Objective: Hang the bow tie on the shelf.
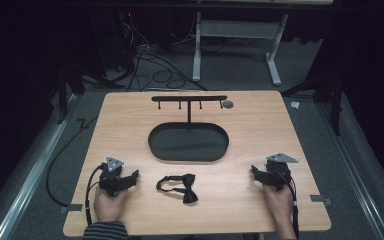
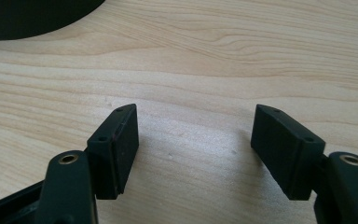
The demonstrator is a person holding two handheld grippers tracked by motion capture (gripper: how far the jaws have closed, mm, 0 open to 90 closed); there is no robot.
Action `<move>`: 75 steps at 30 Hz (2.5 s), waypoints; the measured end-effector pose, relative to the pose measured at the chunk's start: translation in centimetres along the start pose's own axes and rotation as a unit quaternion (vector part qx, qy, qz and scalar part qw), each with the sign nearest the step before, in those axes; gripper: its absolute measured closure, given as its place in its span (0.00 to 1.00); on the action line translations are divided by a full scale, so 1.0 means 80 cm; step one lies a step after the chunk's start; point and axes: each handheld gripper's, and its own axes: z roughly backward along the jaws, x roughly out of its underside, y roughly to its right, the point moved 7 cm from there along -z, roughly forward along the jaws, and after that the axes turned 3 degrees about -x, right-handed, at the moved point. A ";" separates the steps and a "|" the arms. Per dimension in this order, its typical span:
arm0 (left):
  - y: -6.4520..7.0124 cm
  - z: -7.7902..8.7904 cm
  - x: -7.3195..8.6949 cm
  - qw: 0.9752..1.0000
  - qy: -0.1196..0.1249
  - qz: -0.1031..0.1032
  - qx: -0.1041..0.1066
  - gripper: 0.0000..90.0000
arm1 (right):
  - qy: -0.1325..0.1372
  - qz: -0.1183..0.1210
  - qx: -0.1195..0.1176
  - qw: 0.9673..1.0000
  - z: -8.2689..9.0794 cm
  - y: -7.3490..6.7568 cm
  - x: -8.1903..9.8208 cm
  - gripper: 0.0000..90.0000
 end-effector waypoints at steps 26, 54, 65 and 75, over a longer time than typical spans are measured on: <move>0.000 0.000 0.000 1.000 0.001 0.001 0.001 0.31 | -0.001 0.008 -0.010 1.000 0.000 -0.003 0.000 0.35; 0.042 0.053 0.003 0.999 0.019 -0.003 0.043 0.37 | -0.002 0.011 -0.012 1.000 0.000 -0.004 0.001 0.35; 0.087 0.042 -0.003 0.996 0.010 -0.026 0.081 0.43 | -0.002 0.010 -0.012 1.000 0.001 -0.005 0.001 0.35; 0.114 0.026 -0.003 0.994 -0.002 -0.046 0.104 0.51 | -0.002 0.010 -0.013 1.000 0.001 -0.005 0.001 0.35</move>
